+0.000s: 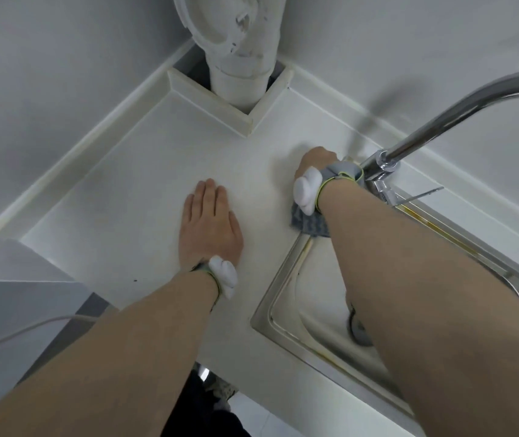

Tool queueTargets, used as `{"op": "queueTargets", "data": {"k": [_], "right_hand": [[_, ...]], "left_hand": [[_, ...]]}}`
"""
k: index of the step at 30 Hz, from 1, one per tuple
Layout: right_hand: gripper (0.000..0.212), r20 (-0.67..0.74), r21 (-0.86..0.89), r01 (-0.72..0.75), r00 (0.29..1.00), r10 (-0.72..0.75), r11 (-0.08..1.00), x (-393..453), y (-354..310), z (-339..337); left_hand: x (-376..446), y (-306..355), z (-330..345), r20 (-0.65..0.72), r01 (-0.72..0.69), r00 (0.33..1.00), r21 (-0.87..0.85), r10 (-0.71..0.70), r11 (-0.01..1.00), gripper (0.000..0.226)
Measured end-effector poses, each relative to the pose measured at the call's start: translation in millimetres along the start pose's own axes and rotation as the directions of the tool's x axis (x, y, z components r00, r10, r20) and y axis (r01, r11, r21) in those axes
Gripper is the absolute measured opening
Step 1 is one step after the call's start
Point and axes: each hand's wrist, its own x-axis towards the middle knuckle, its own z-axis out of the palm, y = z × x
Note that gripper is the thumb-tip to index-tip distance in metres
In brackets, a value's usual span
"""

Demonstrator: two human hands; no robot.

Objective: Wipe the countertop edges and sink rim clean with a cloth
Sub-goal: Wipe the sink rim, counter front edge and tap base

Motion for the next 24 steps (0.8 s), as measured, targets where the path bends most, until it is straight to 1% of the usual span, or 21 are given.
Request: {"op": "queueTargets", "data": {"k": [2,3,5,6,8,9,11,12,13,14,16,18,19,21,22,24], "right_hand": [[0.025,-0.022,-0.008,0.014,1.000,-0.014,1.000,0,10,0],[0.024,-0.032,-0.012,0.017,0.999,-0.017,1.000,-1,16,4],[0.014,-0.063,-0.016,-0.004,0.998,0.003,1.000,-10,18,16],[0.018,-0.094,-0.033,-0.002,0.996,-0.001,0.999,-16,17,24],[0.036,-0.148,-0.035,-0.021,0.989,0.015,0.999,-35,14,41],[0.042,-0.172,-0.014,-0.029,0.985,0.026,0.999,-45,13,46],[0.046,-0.199,0.101,-0.033,0.978,0.053,0.994,-59,10,56],[0.047,-0.180,0.158,-0.038,0.981,0.067,0.987,-65,7,58],[0.049,-0.141,0.184,-0.055,0.987,0.082,0.981,-72,4,63],[0.050,-0.133,0.194,-0.053,0.988,0.079,0.980,-78,1,68],[0.044,-0.224,0.191,-0.029,0.972,0.072,0.981,-85,1,80],[0.040,-0.286,0.160,-0.062,0.952,0.106,0.985,-78,2,76],[0.038,-0.267,0.132,-0.090,0.956,0.123,0.987,-67,6,71],[0.036,-0.141,0.077,-0.077,0.986,0.088,0.994,-29,16,63],[0.039,-0.120,0.039,-0.047,0.992,0.051,0.998,-12,22,54],[0.045,-0.071,0.013,-0.045,0.996,0.046,0.999,12,30,37]], "left_hand": [[0,0,-1,0.007,0.006,1.000,0.003,-0.006,1.000,0.051],[1,1,-1,0.011,0.006,1.000,0.003,-0.006,1.000,0.052],[1,0,0,0.013,0.003,1.000,0.009,-0.003,1.000,0.052],[2,0,0,0.015,0.004,1.000,0.010,-0.004,1.000,0.052],[1,-2,0,0.020,0.005,1.000,0.005,-0.005,1.000,0.052],[1,-3,0,0.021,0.008,1.000,0.003,-0.008,1.000,0.052],[0,-2,-1,0.024,0.011,1.000,0.007,-0.011,1.000,0.053],[0,-2,-1,0.023,0.009,1.000,0.003,-0.009,1.000,0.053],[-1,-2,-1,0.017,0.007,1.000,-0.004,-0.007,1.000,0.053],[-1,-2,-1,0.010,0.007,1.000,-0.010,-0.007,1.000,0.054],[-1,0,-2,0.005,0.012,1.000,-0.010,-0.012,1.000,0.054],[0,2,-4,0.006,0.022,1.000,-0.011,-0.022,1.000,0.053],[0,3,-5,0.009,0.023,1.000,-0.015,-0.023,1.000,0.054],[1,3,-6,0.014,0.016,1.000,-0.013,-0.016,1.000,0.055],[2,3,-6,0.014,0.013,1.000,-0.009,-0.013,1.000,0.055],[3,3,-5,0.020,0.016,1.000,-0.005,-0.016,1.000,0.056]]}}
